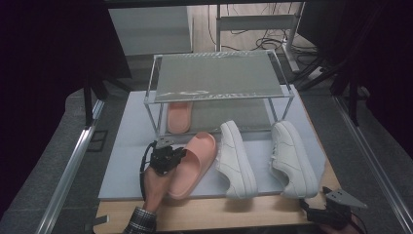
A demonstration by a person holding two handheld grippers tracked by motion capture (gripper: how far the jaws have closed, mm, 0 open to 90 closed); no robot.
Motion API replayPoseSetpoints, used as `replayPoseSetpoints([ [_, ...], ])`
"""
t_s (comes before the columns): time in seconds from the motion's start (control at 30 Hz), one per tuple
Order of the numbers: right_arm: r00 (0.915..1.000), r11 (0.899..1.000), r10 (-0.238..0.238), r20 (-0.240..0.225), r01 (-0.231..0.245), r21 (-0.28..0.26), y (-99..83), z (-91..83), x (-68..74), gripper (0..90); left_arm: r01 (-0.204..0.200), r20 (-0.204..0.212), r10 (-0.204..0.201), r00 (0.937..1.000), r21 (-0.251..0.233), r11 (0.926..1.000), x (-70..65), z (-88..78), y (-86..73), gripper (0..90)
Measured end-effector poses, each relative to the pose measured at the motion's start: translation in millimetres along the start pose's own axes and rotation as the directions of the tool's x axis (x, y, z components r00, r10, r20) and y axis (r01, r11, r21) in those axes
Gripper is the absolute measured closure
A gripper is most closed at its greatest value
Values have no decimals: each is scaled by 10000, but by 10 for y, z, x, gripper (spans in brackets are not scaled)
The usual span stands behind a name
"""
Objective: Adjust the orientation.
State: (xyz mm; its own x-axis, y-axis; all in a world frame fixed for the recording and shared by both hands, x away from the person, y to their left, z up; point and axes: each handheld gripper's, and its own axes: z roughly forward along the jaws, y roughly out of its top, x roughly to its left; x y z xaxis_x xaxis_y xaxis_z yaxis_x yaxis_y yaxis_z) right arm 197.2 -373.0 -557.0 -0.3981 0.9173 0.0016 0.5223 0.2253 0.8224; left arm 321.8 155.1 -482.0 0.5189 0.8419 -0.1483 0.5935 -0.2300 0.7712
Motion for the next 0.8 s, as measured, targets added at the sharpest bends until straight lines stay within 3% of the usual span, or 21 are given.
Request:
replayPoseSetpoints([
  [0.4, 10000, 10000, 6, 8, -6, 6, 1, 1, 1, 0, -21, -386, 12, 9993, -224, 9997, 83, -131, 138, 813],
  [0.8, 10000, 10000, -7, -7, 7, -5, -1, 0, -1, 0, -191, -790, 180, 9967, -132, 9997, 44, 30, 389, 814],
])
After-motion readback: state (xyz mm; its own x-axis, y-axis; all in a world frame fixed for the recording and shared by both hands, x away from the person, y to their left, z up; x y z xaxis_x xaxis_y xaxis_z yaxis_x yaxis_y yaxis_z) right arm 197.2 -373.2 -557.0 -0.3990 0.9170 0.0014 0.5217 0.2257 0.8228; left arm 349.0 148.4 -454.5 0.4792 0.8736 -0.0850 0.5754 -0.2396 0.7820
